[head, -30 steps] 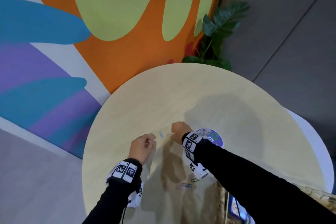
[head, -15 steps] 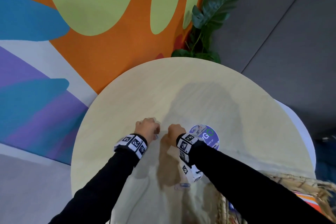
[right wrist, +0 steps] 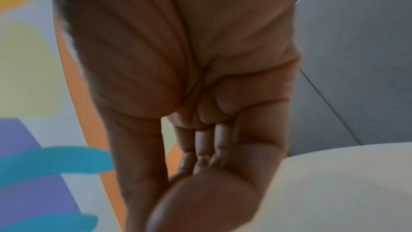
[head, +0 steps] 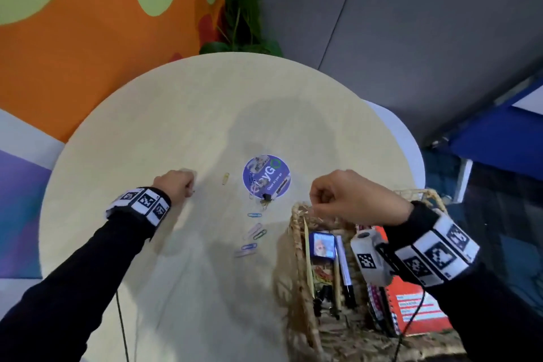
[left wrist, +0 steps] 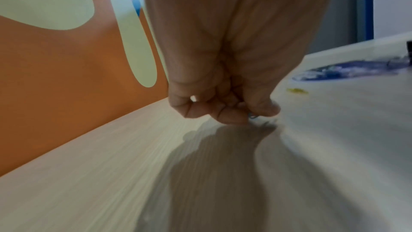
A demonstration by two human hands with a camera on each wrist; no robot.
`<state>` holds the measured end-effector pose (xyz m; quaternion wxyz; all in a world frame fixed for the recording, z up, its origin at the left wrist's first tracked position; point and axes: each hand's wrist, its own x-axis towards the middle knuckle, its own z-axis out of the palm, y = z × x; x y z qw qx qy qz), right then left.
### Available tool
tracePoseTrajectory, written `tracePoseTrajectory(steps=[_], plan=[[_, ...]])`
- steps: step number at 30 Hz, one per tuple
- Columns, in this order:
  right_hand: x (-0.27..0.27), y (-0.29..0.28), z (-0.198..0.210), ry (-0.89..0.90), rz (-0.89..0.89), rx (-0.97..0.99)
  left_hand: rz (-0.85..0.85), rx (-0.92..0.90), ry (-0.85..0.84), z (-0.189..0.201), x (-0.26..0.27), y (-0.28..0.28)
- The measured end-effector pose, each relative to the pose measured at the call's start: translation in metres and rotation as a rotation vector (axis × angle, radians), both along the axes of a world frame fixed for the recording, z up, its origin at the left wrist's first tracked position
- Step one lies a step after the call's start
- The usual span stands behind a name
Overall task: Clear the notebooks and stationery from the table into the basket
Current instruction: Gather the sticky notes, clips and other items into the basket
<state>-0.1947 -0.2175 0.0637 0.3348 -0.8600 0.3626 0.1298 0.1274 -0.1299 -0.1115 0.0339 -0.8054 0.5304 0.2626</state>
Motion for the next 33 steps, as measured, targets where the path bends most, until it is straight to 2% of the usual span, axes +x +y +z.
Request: tracePoseTrajectory(steps=[3, 7, 12, 16, 19, 22, 25, 29, 33], plan=[[-0.031, 0.008, -0.035, 0.222, 0.104, 0.006, 0.036, -0.071, 0.068, 0.020, -0.015, -0.004], [-0.045, 0.026, -0.087, 0.415, 0.218, -0.001, 0.097, -0.165, 0.176, 0.073, -0.046, -0.011], [-0.046, 0.043, -0.122, 0.534, 0.274, -0.128, 0.060, -0.257, 0.267, 0.141, -0.100, 0.006], [-0.047, 0.053, -0.132, 0.572, 0.278, -0.102, -0.007, -0.242, 0.258, 0.168, -0.152, 0.028], [-0.050, 0.050, -0.125, 0.514, 0.248, -0.124, -0.102, -0.185, 0.270, 0.166, -0.193, 0.037], [-0.061, 0.035, -0.108, 0.381, 0.126, -0.172, -0.203, -0.117, 0.267, 0.153, -0.231, 0.030], [-0.081, 0.017, -0.090, 0.238, -0.006, -0.223, -0.337, -0.050, 0.179, 0.140, -0.270, 0.013], [-0.113, 0.008, -0.073, 0.136, -0.132, -0.289, -0.460, 0.103, 0.013, 0.129, -0.313, -0.004], [-0.144, 0.010, -0.068, 0.024, -0.244, -0.265, -0.525, 0.336, -0.022, 0.107, -0.339, -0.017]])
